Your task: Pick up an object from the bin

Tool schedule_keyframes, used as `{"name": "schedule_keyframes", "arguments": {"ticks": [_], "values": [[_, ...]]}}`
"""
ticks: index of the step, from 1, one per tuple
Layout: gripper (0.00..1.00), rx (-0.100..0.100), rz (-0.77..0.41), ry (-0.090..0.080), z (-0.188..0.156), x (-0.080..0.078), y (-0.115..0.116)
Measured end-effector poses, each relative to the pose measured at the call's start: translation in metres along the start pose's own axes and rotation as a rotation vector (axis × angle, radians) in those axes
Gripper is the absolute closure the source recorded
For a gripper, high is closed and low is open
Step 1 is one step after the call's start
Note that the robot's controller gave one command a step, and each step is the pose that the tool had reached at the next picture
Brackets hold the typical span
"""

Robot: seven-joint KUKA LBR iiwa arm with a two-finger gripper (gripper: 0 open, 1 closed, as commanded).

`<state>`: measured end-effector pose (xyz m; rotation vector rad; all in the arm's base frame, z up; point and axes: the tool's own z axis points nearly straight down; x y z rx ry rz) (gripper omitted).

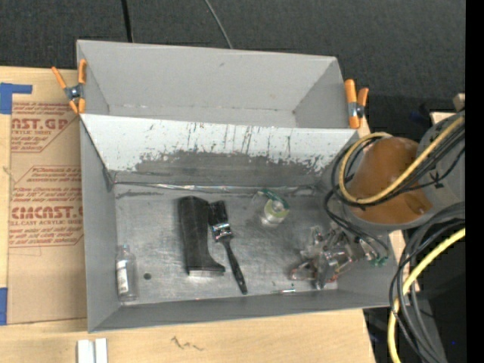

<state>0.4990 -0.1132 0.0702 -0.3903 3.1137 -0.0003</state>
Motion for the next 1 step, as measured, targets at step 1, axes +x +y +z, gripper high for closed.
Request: {"name": "schedule_keyframes", "arguments": {"ticks": [1], "values": [[1.00, 0.001, -0.088, -0.004, -0.1792, -0.0300, 0.0516]]}}
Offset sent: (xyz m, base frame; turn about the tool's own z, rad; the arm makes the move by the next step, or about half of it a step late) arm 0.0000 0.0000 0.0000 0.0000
